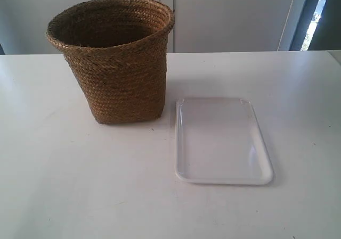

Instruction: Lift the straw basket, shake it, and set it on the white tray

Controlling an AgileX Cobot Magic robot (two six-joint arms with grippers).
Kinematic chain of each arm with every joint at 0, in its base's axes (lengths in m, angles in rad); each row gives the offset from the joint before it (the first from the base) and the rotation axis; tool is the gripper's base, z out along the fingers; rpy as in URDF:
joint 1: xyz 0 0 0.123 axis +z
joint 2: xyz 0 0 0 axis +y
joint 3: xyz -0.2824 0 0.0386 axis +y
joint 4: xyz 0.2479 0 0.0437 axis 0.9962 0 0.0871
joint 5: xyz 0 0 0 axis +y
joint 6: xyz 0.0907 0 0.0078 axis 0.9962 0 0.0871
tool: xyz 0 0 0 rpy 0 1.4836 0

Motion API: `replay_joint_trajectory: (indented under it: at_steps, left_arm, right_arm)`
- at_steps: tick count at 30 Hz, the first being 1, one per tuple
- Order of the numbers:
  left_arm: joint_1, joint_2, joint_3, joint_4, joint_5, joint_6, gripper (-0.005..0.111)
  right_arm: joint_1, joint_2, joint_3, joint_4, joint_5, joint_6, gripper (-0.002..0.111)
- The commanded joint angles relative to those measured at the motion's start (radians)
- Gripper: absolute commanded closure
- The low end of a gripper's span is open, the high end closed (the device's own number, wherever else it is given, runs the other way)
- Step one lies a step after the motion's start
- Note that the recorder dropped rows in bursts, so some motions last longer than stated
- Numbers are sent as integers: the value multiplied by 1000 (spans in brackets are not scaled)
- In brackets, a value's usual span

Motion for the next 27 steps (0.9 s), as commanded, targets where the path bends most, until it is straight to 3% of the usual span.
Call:
replay_joint_trajectory:
  at_steps: [1,7,10,14,19,23,27]
  left_arm:
    - [1,-6,4,-1,2,4,107]
    - [1,-6,4,-1,-34,4,107]
    - [1,-6,4,-1,-124,-16,107]
    - [1,-6,4,-1,-196,-208,107]
    - [1,-6,4,-8,-299,-251,107]
    - [1,-6,4,-75,-413,-609,107]
    - [1,-6,4,-153,-249,-936,107]
  right_arm:
    - [6,-6,1,-2,-15,5,108]
    - [6,-6,1,-16,-126,19,108]
    - [6,-6,1,47,-226,180,108]
    - [6,-6,1,77,-380,415,108]
    - [6,-6,1,81,-679,641,108]
    - [6,-6,1,152,-754,690,108]
    - [6,-6,1,209,-668,676,108]
